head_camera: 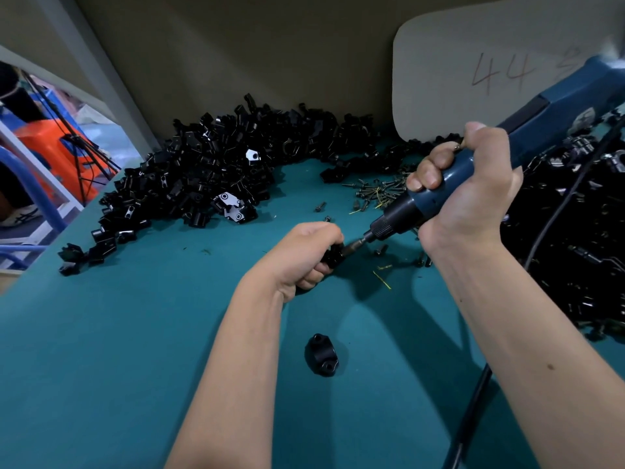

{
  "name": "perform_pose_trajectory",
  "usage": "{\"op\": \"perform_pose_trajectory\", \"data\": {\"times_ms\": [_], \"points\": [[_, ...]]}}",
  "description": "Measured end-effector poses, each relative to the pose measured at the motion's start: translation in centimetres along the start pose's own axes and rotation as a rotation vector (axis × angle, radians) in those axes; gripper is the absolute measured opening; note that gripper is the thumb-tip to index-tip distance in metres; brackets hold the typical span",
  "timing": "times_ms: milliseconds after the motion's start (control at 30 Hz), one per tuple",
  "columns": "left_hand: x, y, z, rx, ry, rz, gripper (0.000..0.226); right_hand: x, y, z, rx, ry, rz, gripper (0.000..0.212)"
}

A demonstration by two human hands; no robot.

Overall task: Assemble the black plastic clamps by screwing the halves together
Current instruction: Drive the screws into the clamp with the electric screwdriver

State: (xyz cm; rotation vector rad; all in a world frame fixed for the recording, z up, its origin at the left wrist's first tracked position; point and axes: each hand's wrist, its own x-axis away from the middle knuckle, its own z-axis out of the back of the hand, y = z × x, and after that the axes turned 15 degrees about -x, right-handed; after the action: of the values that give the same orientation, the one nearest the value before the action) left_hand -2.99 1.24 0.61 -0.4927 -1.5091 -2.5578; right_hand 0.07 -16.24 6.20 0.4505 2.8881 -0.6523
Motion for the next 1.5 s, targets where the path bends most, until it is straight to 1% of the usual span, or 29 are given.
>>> {"op": "perform_pose_trajectory", "data": {"times_ms": [133, 367, 467, 533, 567, 633, 667, 700, 733, 800, 833, 900, 967, 1067, 1200, 1400, 1500], "points": [[0.0, -0.1, -0.3, -0.031, -0.017, -0.028, 0.015, -0.2, -0.2, 0.2, 0.005, 0.021, -0.064, 0.019], [0.2, -0.2, -0.6, 0.005, 0.02, -0.08, 0.015, -0.5, -0.4, -0.2, 0.031, 0.121, -0.044, 0.022], [0.5, -0.2, -0.7, 0.023, 0.032, -0.115, 0.016, -0.7, -0.8, -0.3, -0.007, 0.163, -0.083, 0.024], [0.6, -0.3, -0.7, 0.033, 0.023, -0.137, 0.015, -0.9, -1.2, -0.2, -0.029, 0.14, -0.142, 0.026], [0.7, -0.3, -0.7, 0.06, 0.012, -0.157, 0.015, -1.0, -1.4, -0.1, -0.05, 0.118, -0.177, 0.028], [0.9, -0.5, -0.5, 0.201, 0.015, -0.212, 0.017, -1.4, -2.0, -0.1, -0.152, 0.099, -0.225, 0.03], [1.0, -0.5, -0.3, 0.281, 0.048, -0.23, 0.018, -1.6, -2.3, -0.1, -0.229, 0.11, -0.232, 0.032], [1.0, -0.6, -0.1, 0.312, 0.11, -0.25, 0.02, -1.8, -2.7, -0.1, -0.296, 0.126, -0.227, 0.034], [0.9, -0.9, 0.1, 0.28, 0.189, -0.276, 0.023, -1.9, -3.0, -0.1, -0.328, 0.142, -0.208, 0.035], [0.5, -1.5, 0.1, 0.124, 0.303, -0.341, 0.034, -2.1, -3.3, -0.1, -0.29, 0.165, -0.147, 0.035], [0.3, -1.7, -0.1, 0.039, 0.315, -0.363, 0.041, -2.0, -3.3, -0.1, -0.257, 0.172, -0.119, 0.035], [0.1, -1.9, -0.7, -0.075, 0.269, -0.371, 0.05, -1.9, -3.1, -0.3, -0.213, 0.18, -0.084, 0.035], [0.0, -1.8, -1.2, -0.094, 0.229, -0.361, 0.052, -1.7, -2.8, -0.6, -0.181, 0.176, -0.074, 0.034], [-0.3, -1.8, -1.5, -0.092, 0.23, -0.361, 0.055, -1.2, -2.3, -0.6, -0.134, 0.149, -0.075, 0.031], [-0.3, -1.8, -1.6, -0.099, 0.247, -0.363, 0.058, -0.9, -1.9, -0.7, -0.104, 0.13, -0.094, 0.028], [0.0, -1.5, -2.0, -0.187, 0.289, -0.411, 0.055, -1.2, -2.2, -0.3, -0.119, 0.173, -0.096, 0.029], [-0.1, -1.3, -2.3, -0.172, 0.316, -0.395, 0.054, -1.4, -2.4, 0.0, -0.115, 0.179, -0.114, 0.029]]}}
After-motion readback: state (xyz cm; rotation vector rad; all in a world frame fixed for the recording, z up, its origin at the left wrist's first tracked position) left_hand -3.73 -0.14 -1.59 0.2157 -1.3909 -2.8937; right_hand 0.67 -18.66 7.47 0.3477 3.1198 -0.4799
